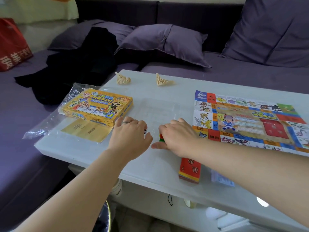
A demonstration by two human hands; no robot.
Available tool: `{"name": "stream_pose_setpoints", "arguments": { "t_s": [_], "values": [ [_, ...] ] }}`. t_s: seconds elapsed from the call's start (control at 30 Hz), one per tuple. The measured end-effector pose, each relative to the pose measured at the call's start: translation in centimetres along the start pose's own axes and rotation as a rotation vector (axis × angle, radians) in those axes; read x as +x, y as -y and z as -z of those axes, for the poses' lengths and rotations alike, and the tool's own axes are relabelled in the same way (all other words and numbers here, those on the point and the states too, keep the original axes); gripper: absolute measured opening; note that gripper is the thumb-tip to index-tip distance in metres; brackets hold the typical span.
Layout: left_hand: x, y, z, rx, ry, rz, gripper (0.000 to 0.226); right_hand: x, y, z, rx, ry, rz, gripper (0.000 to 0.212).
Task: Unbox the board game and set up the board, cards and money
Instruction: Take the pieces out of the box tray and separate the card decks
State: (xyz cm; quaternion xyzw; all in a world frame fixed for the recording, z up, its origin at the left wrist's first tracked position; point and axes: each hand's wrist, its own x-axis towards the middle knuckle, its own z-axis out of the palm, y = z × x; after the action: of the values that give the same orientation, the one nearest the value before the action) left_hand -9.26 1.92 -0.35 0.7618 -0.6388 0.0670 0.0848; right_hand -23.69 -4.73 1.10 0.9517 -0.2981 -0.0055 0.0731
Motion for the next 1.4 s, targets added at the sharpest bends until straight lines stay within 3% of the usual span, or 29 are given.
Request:
{"name": "stream_pose_setpoints", "arguments": {
  "t_s": [0.23, 0.6, 1.0, 1.27, 1.4],
  "values": [
    [0.8, 0.1, 0.9, -0.064, 0.064, 0.055, 0.029, 0.3, -0.8, 0.3, 0.072, 0.066, 0.032, 0.054],
    [2.2, 0.5, 1.8, 0.043, 0.211, 0.001, 0.03, 0.9, -1.9, 1.2, 0.228, 0.257, 0.078, 0.045],
    [3.2, 0.6, 1.3, 0.164, 0.13, -0.01, 0.008, 0.0, -1.7, 0.7, 0.231, 0.094, 0.117, 0.042],
    [3.2, 0.3, 1.0, 0.181, 0.104, 0.017, 0.006, 0.5, -2.4, 0.8, 0.38, 0.212, 0.131, 0.033],
    [3.4, 0.1, 1.3, 0.189, 0.124, 0.018, 0.005, 0.6, -2.5, 0.5, 0.394, 0.17, 0.123, 0.033]
  ]
}}
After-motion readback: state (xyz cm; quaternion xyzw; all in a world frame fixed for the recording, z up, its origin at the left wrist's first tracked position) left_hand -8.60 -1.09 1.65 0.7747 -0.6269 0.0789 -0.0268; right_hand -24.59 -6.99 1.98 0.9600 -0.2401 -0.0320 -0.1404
